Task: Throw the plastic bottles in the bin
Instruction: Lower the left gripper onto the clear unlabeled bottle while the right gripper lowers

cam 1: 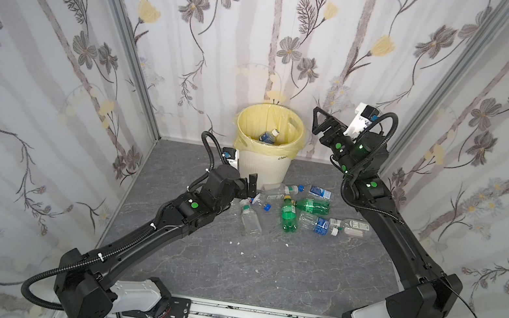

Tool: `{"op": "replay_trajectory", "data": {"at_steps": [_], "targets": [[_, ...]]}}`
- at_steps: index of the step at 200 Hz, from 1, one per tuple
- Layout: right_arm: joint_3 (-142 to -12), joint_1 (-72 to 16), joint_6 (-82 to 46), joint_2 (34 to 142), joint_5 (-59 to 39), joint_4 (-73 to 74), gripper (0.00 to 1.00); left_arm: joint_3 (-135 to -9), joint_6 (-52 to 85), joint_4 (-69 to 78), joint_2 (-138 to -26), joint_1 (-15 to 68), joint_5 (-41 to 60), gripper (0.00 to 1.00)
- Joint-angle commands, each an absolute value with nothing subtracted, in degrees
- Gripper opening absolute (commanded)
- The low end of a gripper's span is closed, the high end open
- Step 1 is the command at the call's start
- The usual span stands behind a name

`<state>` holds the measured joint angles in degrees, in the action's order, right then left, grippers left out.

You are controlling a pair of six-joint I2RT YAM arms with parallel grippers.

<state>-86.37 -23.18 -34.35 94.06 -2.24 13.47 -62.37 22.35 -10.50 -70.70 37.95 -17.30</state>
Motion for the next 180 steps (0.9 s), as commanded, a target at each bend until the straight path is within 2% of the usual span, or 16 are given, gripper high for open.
{"op": "replay_trajectory", "data": {"at_steps": [1,33,87,138,180], "targets": [[-81.12,-23.53,-31.12,91.78,-4.56,13.06,1.00,-60.44,30.09,-12.17,-71.85,34.91,-13.44,1.00],[-74.84,-25.29,-24.13,87.12,-5.10,7.46,1.00,-57.57,34.69,-14.15,-76.45,29.59,-5.12,1.00],[-64.34,-31.24,-15.75,82.30,4.83,3.33,1.00,-56.45,36.29,-14.86,-85.44,26.15,3.21,1.00],[-60.15,-33.44,-15.00,81.05,5.95,3.37,1.00,-58.88,34.59,-15.03,-93.61,24.61,4.53,1.00],[-58.56,-33.94,-15.71,80.93,5.54,4.02,0.99,-60.70,34.97,-15.03,-98.84,22.67,5.26,0.93]]}}
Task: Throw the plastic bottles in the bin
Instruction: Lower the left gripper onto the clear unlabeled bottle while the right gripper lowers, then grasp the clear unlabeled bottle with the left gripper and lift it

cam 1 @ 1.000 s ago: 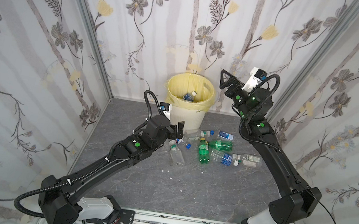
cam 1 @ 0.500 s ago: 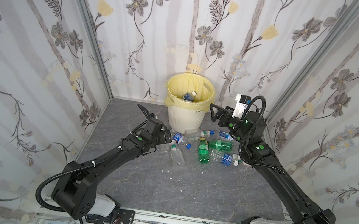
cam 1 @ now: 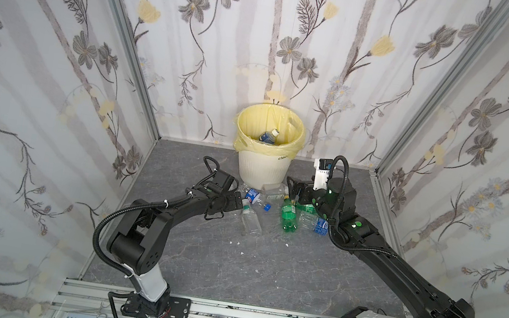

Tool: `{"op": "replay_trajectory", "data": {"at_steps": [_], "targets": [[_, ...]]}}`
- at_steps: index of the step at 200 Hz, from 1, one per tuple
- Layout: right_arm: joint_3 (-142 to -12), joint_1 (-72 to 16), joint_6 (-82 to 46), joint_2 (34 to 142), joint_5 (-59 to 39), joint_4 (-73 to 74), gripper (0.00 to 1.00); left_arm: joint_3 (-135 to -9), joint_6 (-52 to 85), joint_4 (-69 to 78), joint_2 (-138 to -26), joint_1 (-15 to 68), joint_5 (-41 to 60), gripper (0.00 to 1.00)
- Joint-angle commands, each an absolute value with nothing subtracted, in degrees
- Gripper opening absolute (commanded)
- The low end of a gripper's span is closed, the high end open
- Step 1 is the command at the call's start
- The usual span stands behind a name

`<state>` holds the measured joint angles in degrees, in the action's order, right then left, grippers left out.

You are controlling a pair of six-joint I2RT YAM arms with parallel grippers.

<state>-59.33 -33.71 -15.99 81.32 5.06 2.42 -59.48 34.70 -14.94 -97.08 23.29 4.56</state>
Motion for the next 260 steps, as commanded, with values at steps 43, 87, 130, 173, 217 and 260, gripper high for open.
{"op": "replay_trajectory", "data": {"at_steps": [43,87,130,173,217,260], "targets": [[-57.24,-34.15,-16.35,80.69,5.21,4.21,1.00,-63.39,34.27,-14.94,-101.82,22.61,5.58,0.89],[-56.78,-34.19,-17.29,80.70,4.67,4.90,1.00,-64.62,33.87,-14.96,-104.17,22.59,5.25,0.81],[-56.72,-34.25,-18.54,81.02,3.80,5.53,1.00,-64.02,33.53,-14.85,-104.75,22.62,4.95,0.70],[-56.61,-34.19,-19.50,81.16,3.17,5.93,1.00,-63.63,33.07,-14.77,-104.00,22.60,4.65,0.61],[-56.58,-34.20,-20.10,81.30,4.31,5.69,1.00,-63.46,32.83,-14.77,-103.06,22.61,6.01,0.60],[-56.68,-34.22,-21.86,81.74,6.27,5.19,1.00,-63.30,31.86,-14.68,-99.91,22.58,7.78,0.60]]}}
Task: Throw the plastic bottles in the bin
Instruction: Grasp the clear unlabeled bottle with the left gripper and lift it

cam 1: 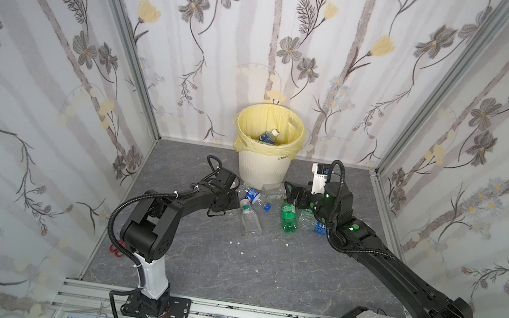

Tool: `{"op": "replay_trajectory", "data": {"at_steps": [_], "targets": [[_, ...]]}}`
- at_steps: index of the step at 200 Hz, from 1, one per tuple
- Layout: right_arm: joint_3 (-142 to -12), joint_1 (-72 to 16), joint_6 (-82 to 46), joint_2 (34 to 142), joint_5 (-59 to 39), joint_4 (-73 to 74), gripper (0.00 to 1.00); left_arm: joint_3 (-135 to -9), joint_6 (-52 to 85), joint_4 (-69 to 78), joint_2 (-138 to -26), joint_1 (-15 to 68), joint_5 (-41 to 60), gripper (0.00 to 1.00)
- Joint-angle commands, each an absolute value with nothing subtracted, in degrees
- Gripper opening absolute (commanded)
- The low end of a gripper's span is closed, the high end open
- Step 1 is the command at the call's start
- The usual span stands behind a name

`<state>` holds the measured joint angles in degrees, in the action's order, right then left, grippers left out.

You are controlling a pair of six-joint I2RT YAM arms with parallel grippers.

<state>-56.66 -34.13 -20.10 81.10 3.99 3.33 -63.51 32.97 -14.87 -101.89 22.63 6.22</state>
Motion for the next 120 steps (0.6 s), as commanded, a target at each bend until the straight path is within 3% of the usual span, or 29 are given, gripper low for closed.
{"op": "replay_trajectory", "data": {"at_steps": [1,66,120], "targets": [[-56.73,-34.20,-21.92,81.74,6.35,5.19,1.00,-63.34,31.79,-14.68,-99.79,22.59,7.85,0.60],[-58.01,-34.19,-25.11,83.06,10.63,2.29,1.00,-62.14,30.00,-14.46,-93.08,22.85,9.88,0.60],[-58.95,-34.21,-27.38,84.26,6.58,1.44,1.00,-59.79,27.05,-13.89,-88.54,25.54,11.94,0.60]]}}
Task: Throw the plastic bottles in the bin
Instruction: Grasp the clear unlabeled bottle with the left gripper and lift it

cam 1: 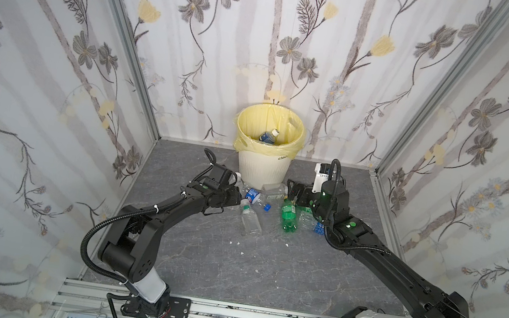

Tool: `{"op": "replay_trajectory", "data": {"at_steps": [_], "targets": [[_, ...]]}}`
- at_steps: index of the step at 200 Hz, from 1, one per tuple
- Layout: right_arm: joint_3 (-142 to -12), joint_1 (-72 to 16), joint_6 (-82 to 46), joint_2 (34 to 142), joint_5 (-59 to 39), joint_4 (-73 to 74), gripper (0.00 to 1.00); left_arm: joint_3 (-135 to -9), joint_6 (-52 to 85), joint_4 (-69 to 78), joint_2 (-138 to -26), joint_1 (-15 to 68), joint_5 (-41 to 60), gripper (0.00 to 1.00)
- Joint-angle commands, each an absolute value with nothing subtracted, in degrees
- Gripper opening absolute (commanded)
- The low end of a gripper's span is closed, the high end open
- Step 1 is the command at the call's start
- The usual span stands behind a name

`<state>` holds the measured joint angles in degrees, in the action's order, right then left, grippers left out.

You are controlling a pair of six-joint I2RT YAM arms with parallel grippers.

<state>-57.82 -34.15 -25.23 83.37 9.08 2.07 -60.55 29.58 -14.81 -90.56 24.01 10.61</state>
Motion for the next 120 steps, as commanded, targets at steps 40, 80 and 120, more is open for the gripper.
{"op": "replay_trajectory", "data": {"at_steps": [40,80,120], "targets": [[-59.85,-34.10,-30.07,85.67,3.25,0.35,1.00,-59.13,23.33,-13.71,-85.38,31.34,11.07,0.60],[-59.54,-33.39,-34.73,86.44,0.10,0.35,1.00,-61.04,20.78,-13.08,-84.24,38.16,8.74,0.60],[-57.73,-30.08,-39.57,86.89,-5.76,2.68,1.00,-62.99,18.88,-12.05,-84.29,43.30,6.27,0.60]]}}
